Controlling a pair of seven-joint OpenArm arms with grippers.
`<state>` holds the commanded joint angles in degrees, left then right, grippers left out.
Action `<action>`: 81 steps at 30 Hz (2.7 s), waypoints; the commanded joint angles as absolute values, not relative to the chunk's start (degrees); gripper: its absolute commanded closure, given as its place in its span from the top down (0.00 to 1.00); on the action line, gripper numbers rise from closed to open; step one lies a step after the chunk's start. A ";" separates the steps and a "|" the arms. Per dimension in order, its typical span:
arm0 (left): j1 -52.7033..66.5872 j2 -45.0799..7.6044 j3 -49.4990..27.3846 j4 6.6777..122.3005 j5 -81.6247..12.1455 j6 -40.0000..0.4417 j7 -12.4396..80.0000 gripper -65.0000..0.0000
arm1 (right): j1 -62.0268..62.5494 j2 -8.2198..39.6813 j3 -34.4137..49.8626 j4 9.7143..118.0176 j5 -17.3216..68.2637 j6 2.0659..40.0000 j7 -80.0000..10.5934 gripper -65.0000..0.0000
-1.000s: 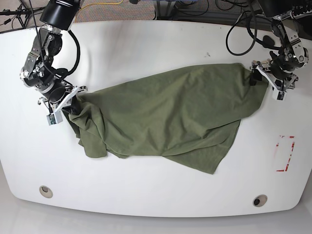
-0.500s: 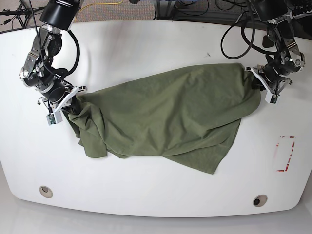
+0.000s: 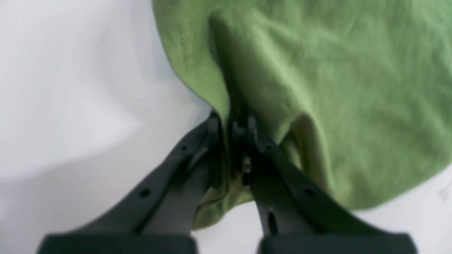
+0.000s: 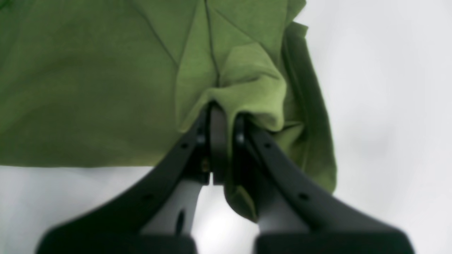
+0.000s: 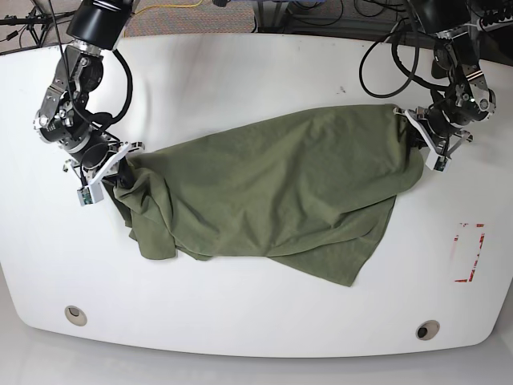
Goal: Fold the T-shirt properly
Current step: 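Hold the shirt spread between both grippers, adjusting the left gripper, then regrasp the shirt edge with the left gripper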
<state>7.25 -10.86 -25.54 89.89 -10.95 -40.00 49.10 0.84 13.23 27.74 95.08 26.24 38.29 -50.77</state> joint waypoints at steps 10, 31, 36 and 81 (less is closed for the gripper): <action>6.46 -8.84 -25.19 98.51 -10.86 -34.24 49.10 0.00 | 1.27 11.03 27.74 105.19 25.80 38.20 -57.01 0.00; -5.58 -9.01 -24.57 105.98 -10.77 -33.54 58.51 0.00 | 6.11 16.66 28.09 104.48 25.80 38.20 -53.93 0.00; -3.56 -10.59 -25.54 102.73 -10.77 -33.63 58.95 0.00 | 4.79 16.22 28.09 104.48 25.80 38.29 -53.93 0.00; 0.13 -8.66 -29.93 81.71 -11.03 -40.00 64.57 0.63 | 1.80 14.55 27.82 104.40 25.89 38.73 -53.58 0.00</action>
<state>0.13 -8.66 -29.93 81.71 -11.03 -40.00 64.57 1.80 14.55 27.82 104.40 25.89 38.73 -53.58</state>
